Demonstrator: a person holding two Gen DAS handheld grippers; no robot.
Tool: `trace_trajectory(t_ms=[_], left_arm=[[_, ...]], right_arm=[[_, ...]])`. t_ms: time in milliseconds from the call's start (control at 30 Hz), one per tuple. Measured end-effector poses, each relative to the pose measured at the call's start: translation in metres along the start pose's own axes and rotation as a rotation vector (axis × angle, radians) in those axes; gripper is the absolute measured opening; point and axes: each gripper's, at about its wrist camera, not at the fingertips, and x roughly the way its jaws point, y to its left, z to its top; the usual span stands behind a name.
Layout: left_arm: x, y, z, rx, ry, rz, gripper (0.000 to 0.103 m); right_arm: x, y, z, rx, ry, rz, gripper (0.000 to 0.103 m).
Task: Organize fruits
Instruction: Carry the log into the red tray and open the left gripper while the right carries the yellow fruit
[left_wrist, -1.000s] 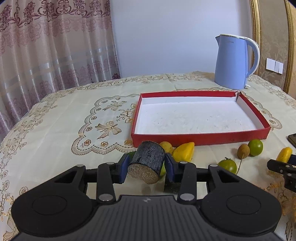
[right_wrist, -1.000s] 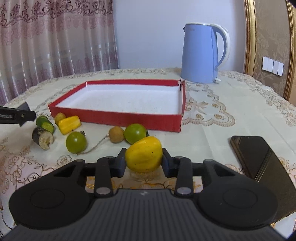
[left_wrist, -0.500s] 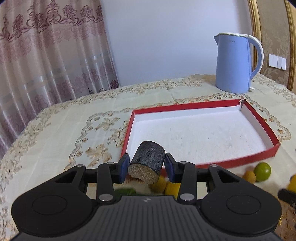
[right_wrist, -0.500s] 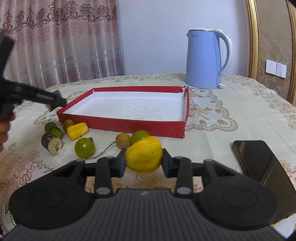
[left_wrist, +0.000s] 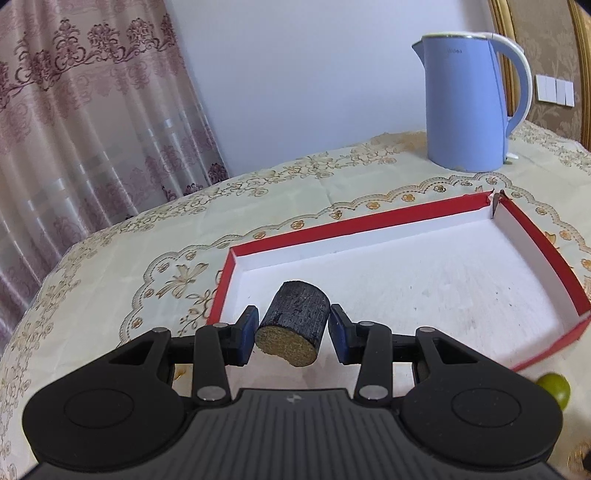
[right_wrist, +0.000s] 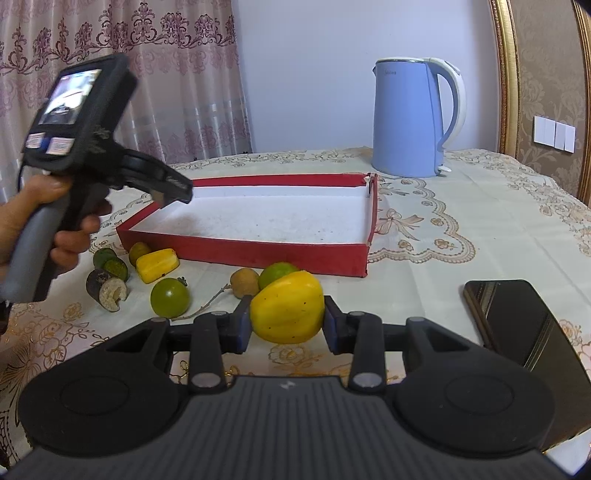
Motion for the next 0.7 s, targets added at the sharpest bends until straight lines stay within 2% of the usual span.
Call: trace_trajectory(t_ms=[467, 700], left_arm=[[0.048, -0.033, 0.018, 0.086, 0.053, 0.051, 0.04], [0.068, -0.041, 0.025, 0.093, 0.082, 0.065, 0.04]], right_arm=[[0.002, -0.008, 0.002, 0.019, 0.006, 0.007, 0.036], [0.006, -0.009, 0.003, 0.018, 0.012, 0.017, 0.036]])
